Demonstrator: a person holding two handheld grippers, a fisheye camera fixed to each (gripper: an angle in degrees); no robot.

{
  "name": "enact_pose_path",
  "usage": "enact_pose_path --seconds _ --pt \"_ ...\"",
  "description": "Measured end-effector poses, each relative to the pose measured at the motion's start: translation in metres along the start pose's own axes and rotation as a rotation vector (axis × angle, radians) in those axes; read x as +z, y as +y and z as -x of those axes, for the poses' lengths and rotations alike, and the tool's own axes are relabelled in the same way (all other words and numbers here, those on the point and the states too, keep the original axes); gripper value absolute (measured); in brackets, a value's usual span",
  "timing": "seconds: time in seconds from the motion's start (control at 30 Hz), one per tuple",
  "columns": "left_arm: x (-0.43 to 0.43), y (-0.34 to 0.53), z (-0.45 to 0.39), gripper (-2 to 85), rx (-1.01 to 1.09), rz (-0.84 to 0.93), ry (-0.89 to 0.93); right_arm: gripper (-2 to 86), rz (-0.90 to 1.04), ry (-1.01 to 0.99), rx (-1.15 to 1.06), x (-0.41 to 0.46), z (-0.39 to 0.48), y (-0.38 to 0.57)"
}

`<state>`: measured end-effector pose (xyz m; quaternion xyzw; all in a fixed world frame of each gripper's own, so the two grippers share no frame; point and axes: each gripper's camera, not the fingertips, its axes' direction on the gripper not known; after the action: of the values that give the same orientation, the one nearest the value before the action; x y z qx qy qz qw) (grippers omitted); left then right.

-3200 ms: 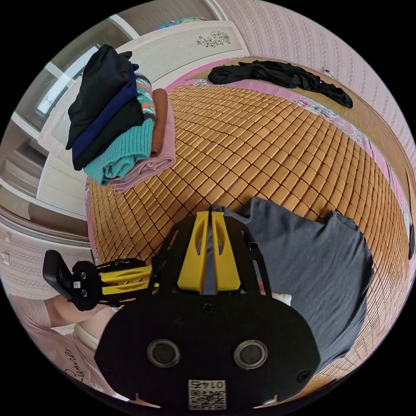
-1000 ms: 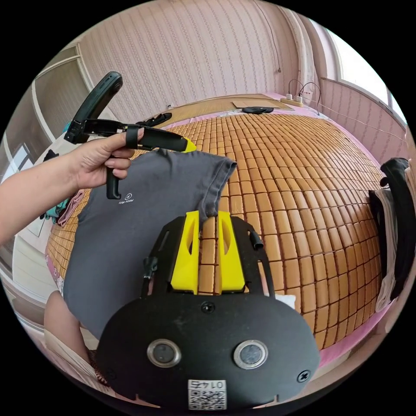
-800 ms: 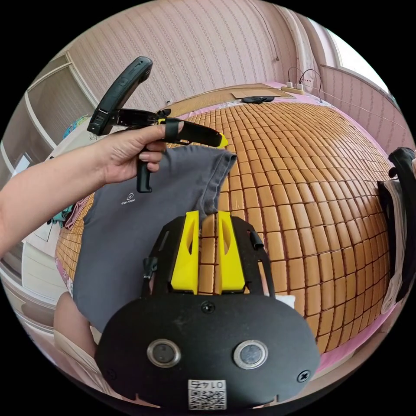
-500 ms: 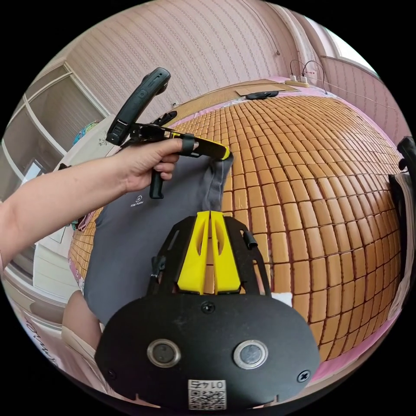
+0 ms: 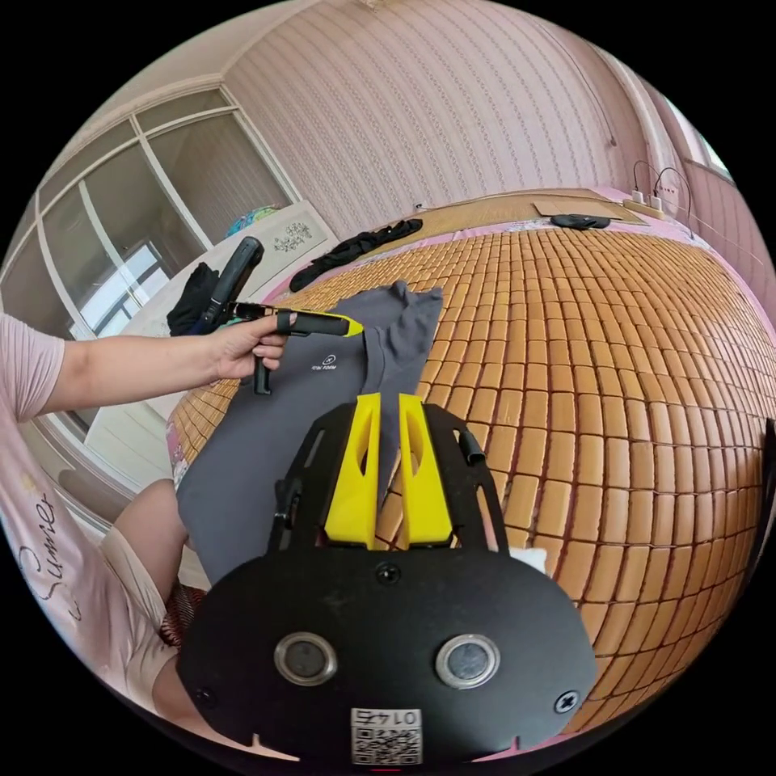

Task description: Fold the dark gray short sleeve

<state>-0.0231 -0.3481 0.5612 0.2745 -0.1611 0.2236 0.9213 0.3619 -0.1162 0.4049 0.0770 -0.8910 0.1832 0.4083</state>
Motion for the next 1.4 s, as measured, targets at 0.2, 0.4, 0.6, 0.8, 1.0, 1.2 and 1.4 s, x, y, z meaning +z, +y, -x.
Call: enact_pose_path --seconds 0.2,0.4,0.6,0.8,1.0,1.2,1.4 --pt "0.001 -0.011 -0.019 3.0 0.081 0.025 -0.012 3.0 0.067 -0.007 -0.115 0.035 0.027 -0.011" --pt "0.020 0.000 -0.023 1.0 0.140 0.088 -0.010 3.1 0.237 0.061 -0.056 0.081 0.031 -0.025" --pt "-0.046 0.040 0.001 -0.5 0.116 0.038 0.049 6.6 0.168 0.066 0.008 0.084 0.024 -0.024" --pt "-0.137 0.170 0.053 0.3 0.096 0.056 -0.065 6.7 0.217 0.088 0.008 0.100 0.060 -0.032" --pt "-0.191 0.267 0.127 4.1 -0.290 -0.028 -0.349 4.1 0.370 -0.023 -0.258 0.206 0.167 -0.117" --pt "-0.193 0.275 0.158 5.9 -0.376 -0.141 -0.239 5.8 0.449 -0.090 -0.413 0.340 0.276 -0.205" --pt "-0.172 0.264 0.184 6.1 -0.389 -0.067 -0.200 9.3 0.466 0.052 -0.362 0.444 0.322 -0.238"
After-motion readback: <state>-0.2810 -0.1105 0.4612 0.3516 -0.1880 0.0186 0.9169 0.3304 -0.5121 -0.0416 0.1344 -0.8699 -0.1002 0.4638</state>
